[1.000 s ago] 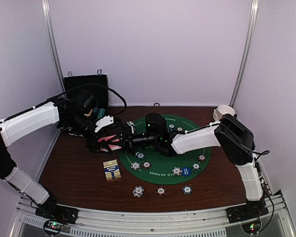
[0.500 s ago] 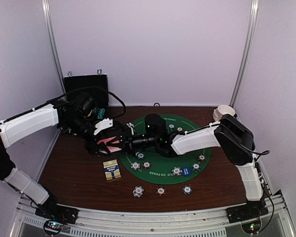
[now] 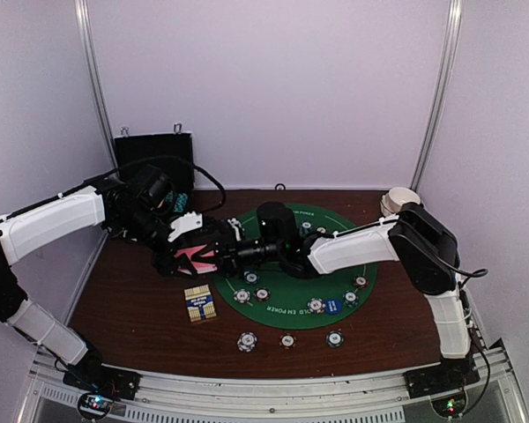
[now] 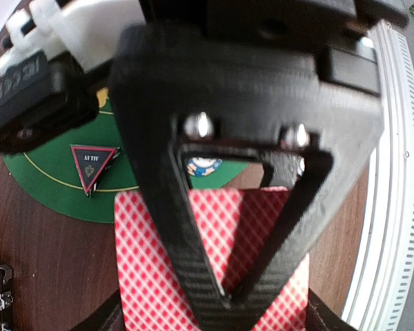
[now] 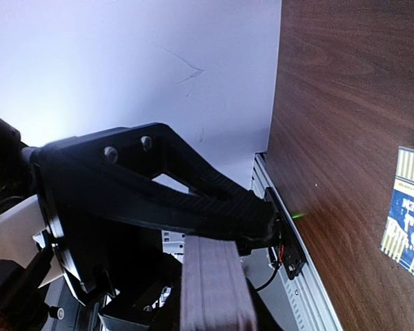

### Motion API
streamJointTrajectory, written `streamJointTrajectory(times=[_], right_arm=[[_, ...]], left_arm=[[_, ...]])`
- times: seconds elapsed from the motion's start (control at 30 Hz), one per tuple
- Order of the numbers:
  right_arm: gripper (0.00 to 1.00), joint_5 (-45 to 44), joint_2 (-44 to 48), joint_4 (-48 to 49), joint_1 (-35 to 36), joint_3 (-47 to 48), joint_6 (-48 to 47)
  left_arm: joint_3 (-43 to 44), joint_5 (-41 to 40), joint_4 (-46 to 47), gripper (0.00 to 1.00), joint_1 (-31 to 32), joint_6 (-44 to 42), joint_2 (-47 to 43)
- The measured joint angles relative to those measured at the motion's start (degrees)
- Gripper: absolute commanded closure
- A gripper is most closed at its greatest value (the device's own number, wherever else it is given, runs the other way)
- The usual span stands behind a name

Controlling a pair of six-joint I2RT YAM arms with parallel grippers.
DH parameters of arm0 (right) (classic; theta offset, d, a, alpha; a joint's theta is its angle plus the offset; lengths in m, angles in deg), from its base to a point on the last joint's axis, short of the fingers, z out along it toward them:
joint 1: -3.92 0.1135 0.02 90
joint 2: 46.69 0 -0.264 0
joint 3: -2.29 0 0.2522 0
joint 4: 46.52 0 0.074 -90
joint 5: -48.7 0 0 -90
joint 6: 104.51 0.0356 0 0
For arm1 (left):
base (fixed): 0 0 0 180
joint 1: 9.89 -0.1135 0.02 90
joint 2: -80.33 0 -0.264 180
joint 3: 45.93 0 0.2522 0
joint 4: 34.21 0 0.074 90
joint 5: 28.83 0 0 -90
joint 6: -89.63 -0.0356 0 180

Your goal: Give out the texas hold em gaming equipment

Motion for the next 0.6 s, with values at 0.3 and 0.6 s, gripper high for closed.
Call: streamJointTrajectory(times=[0.3,0.6], right_arm=[[0.45,-1.4,1.9,-9.9,-0.6,0.6,-5.7],[0.43,-1.8,2.3,-17.2,-0.6,3.8,-8.5]], left_arm=[[1.0,-0.8,-2.1,0.91,0.0,0.0,0.0],[1.0,-0.8,-2.2,1.00,0.0,0.0,0.0]])
